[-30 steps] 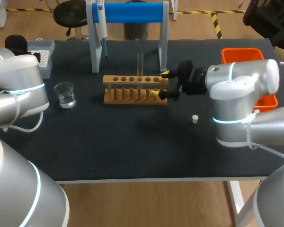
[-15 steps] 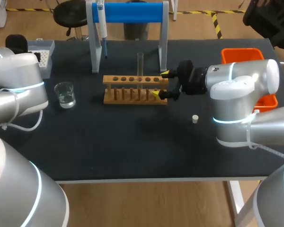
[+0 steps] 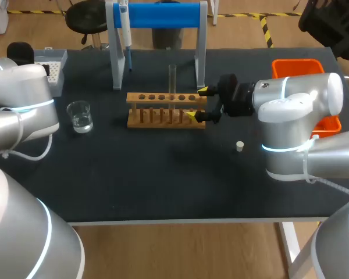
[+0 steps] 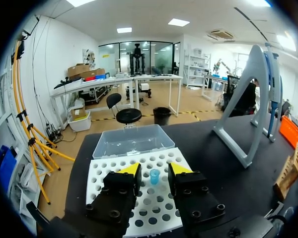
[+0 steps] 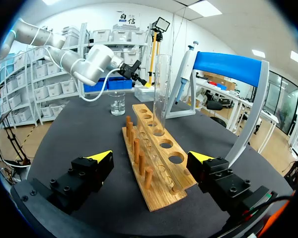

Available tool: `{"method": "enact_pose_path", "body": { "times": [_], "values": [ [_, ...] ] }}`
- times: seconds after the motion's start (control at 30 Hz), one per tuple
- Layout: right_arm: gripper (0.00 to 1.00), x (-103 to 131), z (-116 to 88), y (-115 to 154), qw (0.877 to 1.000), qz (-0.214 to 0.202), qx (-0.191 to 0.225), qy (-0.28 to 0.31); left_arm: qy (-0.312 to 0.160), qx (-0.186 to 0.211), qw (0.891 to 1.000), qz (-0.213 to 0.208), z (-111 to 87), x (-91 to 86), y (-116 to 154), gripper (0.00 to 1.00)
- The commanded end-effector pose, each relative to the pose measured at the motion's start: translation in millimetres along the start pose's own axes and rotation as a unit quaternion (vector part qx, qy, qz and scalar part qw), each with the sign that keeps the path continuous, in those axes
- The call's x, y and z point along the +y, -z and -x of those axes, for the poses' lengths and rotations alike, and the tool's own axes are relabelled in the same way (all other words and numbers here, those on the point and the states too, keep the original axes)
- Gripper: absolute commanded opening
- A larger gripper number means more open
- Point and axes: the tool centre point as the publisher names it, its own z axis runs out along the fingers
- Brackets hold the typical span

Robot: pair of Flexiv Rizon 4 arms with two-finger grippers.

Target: Invert the test tube, pick up the pipette, mount the tip to pipette, aspirate from beaker and dispense into the tube, eject the tip, return the pipette, and cap with the stopper.

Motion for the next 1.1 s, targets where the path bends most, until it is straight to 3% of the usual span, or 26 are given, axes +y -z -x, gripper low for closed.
{"method": "enact_pose_path", "body": {
  "times": [0.03, 0.2, 0.37, 1.1],
  "values": [
    [1.00, -1.0, 0.2, 0.1, 1.000, 0.002, 0.000, 0.000, -0.001, 0.001, 1.000, 0.005, 0.9, -0.9, -1.5, 0.28],
    [1.00, -1.0, 0.2, 0.1, 1.000, 0.002, 0.000, 0.000, -0.002, 0.000, 1.000, 0.005, 0.8, -0.8, -1.4, 0.11],
    [1.00, -1.0, 0.2, 0.1, 1.000, 0.002, 0.000, 0.000, -0.003, 0.000, 1.000, 0.005, 0.7, -0.9, -1.3, 0.00],
    [1.00, -1.0, 0.2, 0.1, 1.000, 0.002, 0.000, 0.000, -0.019, -0.010, 1.000, -0.002, -1.9, -17.7, 6.9, 0.00]
  ]
}}
